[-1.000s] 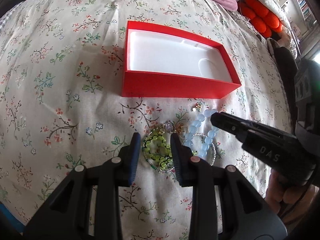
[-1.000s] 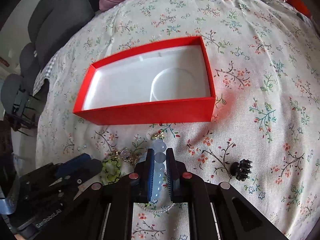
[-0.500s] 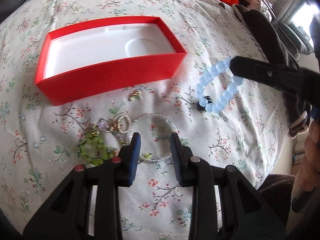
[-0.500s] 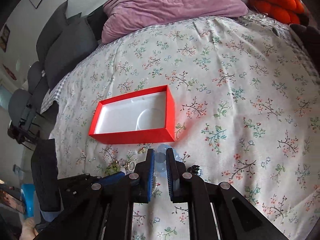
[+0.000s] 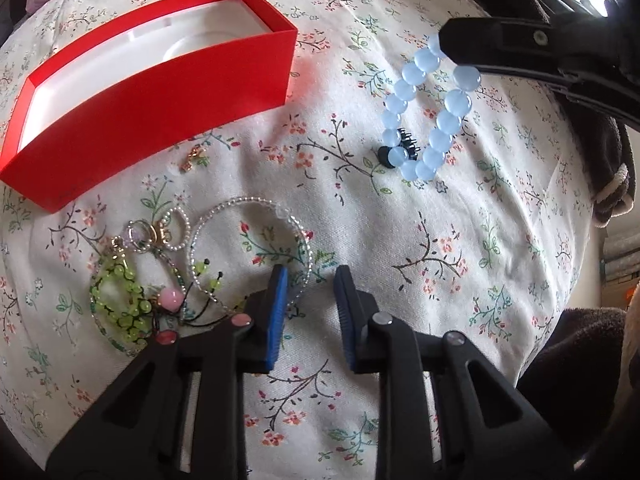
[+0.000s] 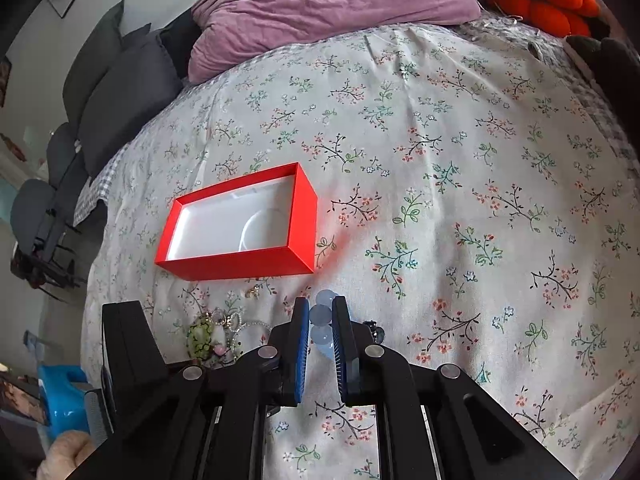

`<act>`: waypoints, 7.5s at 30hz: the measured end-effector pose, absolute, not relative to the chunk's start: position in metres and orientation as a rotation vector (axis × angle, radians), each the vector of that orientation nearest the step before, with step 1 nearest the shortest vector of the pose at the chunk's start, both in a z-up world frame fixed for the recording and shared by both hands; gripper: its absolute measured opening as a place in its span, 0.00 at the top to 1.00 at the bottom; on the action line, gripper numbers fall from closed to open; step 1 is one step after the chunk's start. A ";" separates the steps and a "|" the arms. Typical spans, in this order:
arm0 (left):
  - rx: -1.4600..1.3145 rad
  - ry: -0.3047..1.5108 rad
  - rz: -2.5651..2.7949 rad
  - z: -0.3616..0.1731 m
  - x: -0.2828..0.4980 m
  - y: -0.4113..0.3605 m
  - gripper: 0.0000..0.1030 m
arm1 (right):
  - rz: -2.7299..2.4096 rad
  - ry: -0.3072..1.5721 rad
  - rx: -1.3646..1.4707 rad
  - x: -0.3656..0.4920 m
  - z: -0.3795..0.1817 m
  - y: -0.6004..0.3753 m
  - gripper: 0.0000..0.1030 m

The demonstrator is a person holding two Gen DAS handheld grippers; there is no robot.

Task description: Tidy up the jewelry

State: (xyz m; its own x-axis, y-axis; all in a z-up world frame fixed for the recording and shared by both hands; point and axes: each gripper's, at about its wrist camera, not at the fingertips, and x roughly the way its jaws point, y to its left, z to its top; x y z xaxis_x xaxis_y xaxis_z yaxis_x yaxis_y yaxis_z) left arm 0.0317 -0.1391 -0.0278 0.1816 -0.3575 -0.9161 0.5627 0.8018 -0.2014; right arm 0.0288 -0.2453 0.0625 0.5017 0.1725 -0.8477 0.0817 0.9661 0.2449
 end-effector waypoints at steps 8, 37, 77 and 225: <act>0.141 1.208 -0.616 -0.008 0.041 -0.107 0.95 | 0.056 1.034 0.264 0.030 0.066 -0.240 0.89; -0.132 1.101 -0.453 0.031 0.155 -0.038 0.95 | 0.065 0.828 0.301 0.097 0.099 -0.204 0.89; 0.011 1.040 -0.373 0.049 0.114 -0.022 0.38 | 0.027 0.867 0.130 0.090 0.081 -0.180 0.31; 0.067 1.187 -0.409 -0.033 0.048 0.073 0.87 | 0.252 1.133 -0.102 0.042 -0.046 -0.083 0.92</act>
State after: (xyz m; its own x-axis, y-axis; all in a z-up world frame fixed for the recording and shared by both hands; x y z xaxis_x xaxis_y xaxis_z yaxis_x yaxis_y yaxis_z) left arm 0.0478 0.0732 -0.0325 0.3101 -0.2747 -0.9102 0.3443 0.9248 -0.1618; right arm 0.0423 -0.0832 -0.0461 0.3992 0.1470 -0.9050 -0.2500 0.9671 0.0468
